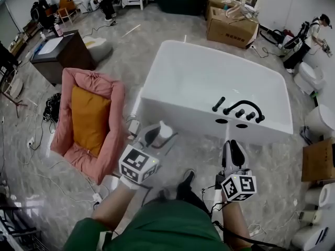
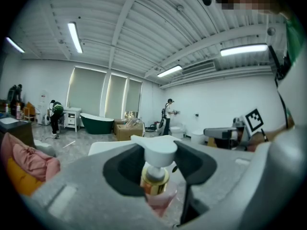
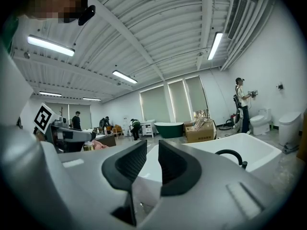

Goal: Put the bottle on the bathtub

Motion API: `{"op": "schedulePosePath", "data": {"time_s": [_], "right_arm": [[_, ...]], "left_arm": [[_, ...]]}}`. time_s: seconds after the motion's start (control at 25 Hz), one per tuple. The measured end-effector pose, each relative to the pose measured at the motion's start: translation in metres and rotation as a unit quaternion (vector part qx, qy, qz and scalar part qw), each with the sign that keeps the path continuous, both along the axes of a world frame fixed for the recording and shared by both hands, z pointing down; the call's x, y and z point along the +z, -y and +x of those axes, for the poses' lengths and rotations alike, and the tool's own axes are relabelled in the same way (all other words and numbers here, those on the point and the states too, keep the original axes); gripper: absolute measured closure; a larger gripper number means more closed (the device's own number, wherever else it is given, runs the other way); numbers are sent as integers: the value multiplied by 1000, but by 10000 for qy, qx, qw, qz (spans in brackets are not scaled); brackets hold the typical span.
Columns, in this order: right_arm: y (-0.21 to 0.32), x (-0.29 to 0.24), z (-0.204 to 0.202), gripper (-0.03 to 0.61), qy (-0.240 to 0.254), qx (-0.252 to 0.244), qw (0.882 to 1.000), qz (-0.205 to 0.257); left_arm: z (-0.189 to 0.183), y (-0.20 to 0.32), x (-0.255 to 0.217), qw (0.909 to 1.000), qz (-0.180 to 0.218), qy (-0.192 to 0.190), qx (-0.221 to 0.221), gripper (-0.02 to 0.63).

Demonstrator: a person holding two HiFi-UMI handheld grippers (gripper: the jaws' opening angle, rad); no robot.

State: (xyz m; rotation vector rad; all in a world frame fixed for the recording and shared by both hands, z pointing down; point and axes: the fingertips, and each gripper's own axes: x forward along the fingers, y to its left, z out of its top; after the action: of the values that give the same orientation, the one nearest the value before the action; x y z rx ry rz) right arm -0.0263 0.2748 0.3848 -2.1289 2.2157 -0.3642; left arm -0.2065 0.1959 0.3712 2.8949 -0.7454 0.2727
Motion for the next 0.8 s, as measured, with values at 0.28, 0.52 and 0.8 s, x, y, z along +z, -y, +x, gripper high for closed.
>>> {"op": "schedulePosePath", "data": {"time_s": [0.28,0.52,0.8], "right_arm": [[61,12,52,518,139,-427,9990,-29],[102,15,89,519,267,-709,9971,26],[132,20,127,519,402,-896,9952,14]], "left_arm": [[54,48,3,9993,52,198,-312,430],[89,83,6,9980,-57,189,-596,428],[122,107,3,9967,-101,110,-802,428]]}}
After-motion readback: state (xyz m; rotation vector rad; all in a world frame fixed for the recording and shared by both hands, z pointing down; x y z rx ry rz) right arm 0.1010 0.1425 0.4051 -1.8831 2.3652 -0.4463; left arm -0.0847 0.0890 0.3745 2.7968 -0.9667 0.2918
